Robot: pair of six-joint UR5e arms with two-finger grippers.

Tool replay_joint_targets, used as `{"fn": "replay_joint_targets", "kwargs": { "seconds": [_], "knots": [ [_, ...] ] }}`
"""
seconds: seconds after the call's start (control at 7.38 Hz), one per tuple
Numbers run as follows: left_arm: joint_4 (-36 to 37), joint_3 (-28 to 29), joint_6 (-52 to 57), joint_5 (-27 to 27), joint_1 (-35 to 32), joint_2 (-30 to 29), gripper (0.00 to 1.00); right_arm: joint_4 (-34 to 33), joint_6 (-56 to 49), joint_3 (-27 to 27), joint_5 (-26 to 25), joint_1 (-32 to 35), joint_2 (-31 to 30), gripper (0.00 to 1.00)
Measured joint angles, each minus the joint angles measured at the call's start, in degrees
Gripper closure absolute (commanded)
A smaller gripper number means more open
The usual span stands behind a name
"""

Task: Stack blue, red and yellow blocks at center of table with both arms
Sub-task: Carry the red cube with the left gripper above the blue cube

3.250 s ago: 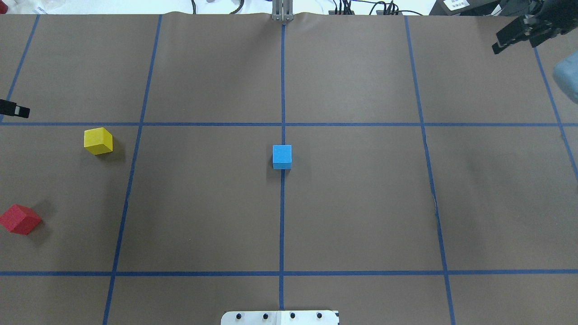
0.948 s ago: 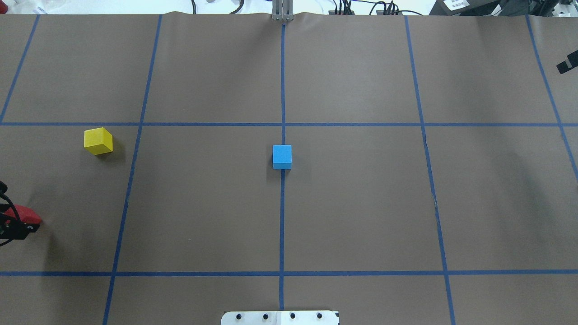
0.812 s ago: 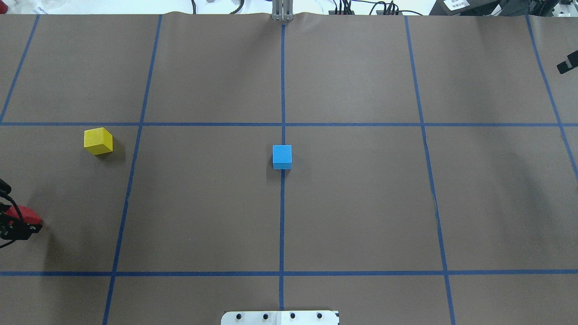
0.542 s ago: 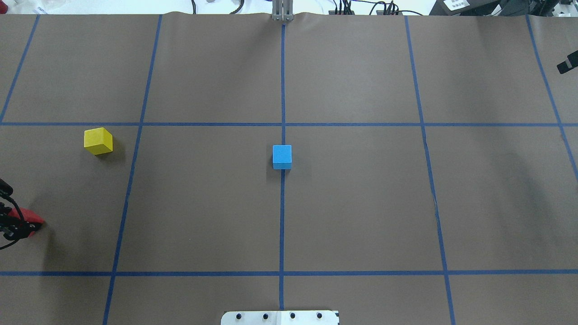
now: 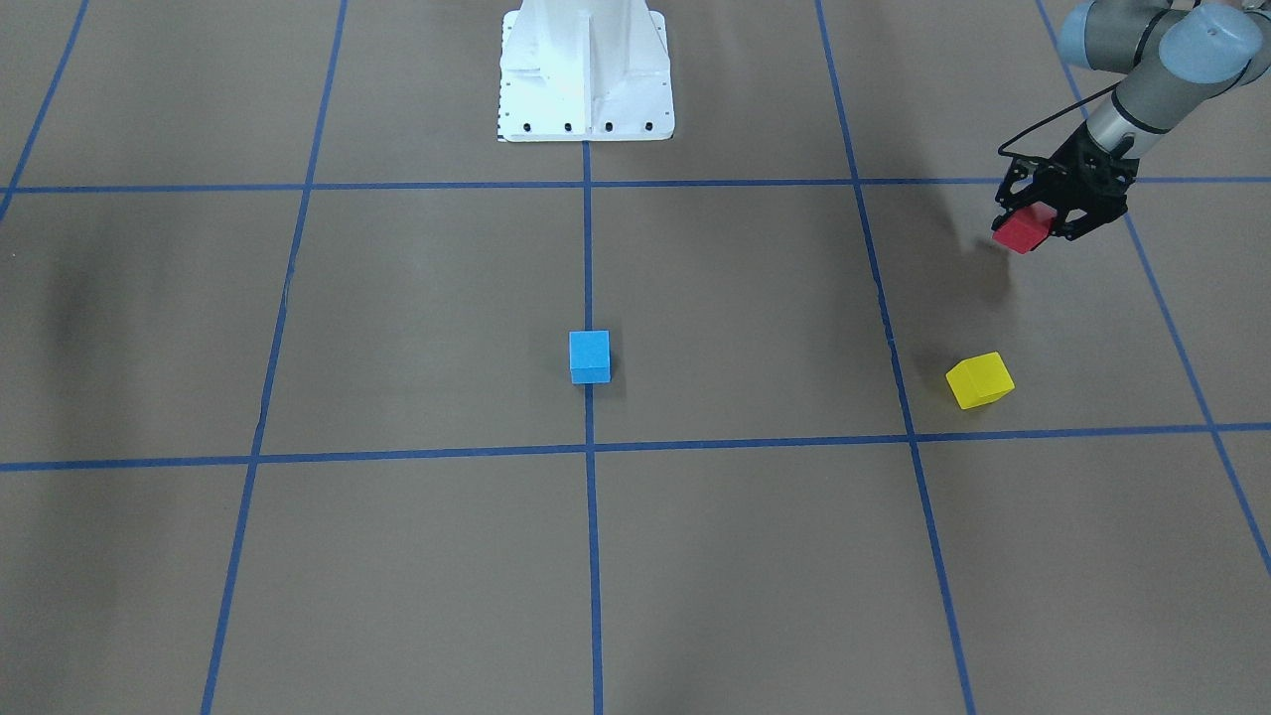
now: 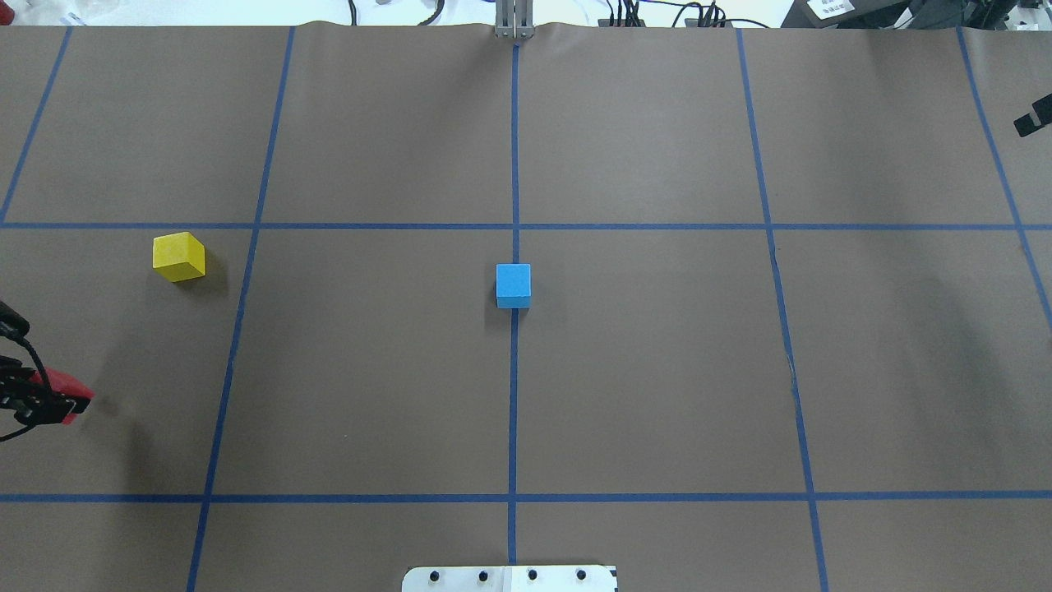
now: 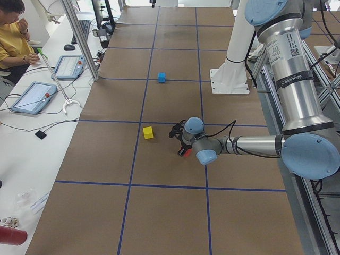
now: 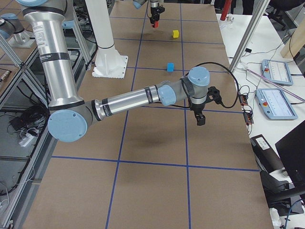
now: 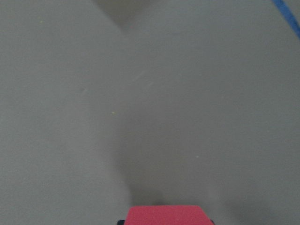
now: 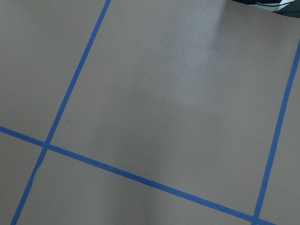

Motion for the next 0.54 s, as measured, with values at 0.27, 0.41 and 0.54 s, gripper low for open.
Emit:
{"fn": "replay_joint_targets", "kwargs": {
  "seconds": [0.27,0.41,0.54],
  "knots": [
    [22.27,-6.92,-0.24,-0.88,-3.28,-11.72,1.00,-0.03,-0.18,-0.91,-1.01,0.91,-2.03,0.00],
    [33.23,-7.92,-1.27,-0.73,-3.86,-20.44,1.00,-0.07,-0.95,-1.41,-1.18,1.49,-2.97,0.00],
    [42.71,-7.52,-4.21,-0.53,-3.81,-29.73,1.00,-0.11,-2.60,-2.16,-1.22,2.08,-3.63,0.00]
  ]
}}
